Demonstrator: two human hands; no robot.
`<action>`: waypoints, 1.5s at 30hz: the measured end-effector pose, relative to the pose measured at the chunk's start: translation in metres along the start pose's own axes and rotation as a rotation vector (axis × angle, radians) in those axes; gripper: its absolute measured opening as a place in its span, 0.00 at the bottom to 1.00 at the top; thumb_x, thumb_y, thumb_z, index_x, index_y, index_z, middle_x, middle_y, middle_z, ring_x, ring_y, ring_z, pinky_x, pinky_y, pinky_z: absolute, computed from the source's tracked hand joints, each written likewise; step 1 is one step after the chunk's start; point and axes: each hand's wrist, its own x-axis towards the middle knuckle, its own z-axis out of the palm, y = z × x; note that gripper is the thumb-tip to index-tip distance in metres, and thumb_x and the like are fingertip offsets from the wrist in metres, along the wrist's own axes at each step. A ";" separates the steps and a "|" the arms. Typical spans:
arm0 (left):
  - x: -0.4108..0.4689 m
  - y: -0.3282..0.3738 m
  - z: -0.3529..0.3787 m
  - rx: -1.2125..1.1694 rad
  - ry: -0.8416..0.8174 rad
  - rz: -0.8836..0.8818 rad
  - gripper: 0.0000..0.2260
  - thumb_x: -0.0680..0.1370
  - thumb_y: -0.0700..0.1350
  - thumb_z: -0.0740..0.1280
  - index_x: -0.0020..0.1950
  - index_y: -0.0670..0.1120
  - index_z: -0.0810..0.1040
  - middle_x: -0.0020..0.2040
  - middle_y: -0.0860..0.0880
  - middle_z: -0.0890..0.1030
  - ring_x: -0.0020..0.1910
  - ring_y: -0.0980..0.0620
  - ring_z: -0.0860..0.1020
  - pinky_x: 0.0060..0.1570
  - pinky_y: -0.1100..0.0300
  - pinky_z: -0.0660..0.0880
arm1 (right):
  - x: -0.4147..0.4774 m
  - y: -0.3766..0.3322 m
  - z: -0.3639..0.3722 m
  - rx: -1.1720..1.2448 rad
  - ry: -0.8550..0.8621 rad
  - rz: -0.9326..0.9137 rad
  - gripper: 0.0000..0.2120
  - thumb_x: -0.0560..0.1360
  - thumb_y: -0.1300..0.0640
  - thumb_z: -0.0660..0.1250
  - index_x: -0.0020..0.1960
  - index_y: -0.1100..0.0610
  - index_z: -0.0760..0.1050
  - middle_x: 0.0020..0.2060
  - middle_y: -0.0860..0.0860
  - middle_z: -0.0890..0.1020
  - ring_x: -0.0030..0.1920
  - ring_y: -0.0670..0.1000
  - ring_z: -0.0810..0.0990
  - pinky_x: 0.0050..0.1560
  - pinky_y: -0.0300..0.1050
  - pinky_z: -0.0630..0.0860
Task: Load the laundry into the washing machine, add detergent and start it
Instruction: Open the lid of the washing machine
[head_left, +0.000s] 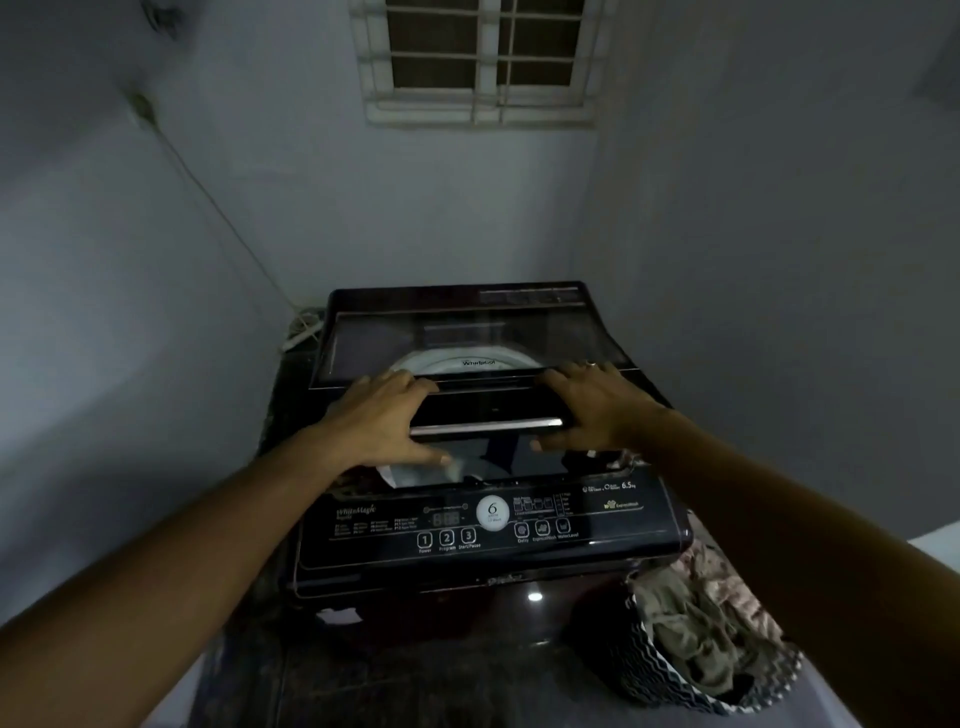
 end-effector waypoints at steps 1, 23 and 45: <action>0.004 -0.003 -0.011 -0.015 0.011 0.003 0.45 0.65 0.77 0.64 0.75 0.53 0.65 0.68 0.50 0.72 0.67 0.50 0.71 0.64 0.50 0.70 | 0.003 0.004 -0.009 0.003 0.021 -0.007 0.45 0.68 0.22 0.58 0.74 0.52 0.64 0.65 0.55 0.76 0.63 0.56 0.75 0.68 0.60 0.68; 0.124 -0.052 -0.147 0.231 0.740 -0.053 0.27 0.80 0.56 0.62 0.77 0.49 0.64 0.71 0.47 0.71 0.70 0.46 0.68 0.72 0.43 0.59 | 0.129 0.095 -0.172 -0.168 0.638 -0.007 0.30 0.76 0.26 0.52 0.50 0.51 0.76 0.39 0.50 0.81 0.39 0.54 0.80 0.49 0.51 0.75; 0.275 -0.122 -0.172 0.220 0.489 -0.260 0.46 0.74 0.67 0.65 0.82 0.46 0.46 0.78 0.42 0.57 0.77 0.40 0.54 0.73 0.35 0.56 | 0.249 0.149 -0.142 -0.163 0.550 0.153 0.37 0.81 0.41 0.56 0.82 0.58 0.48 0.80 0.61 0.53 0.80 0.65 0.51 0.75 0.69 0.57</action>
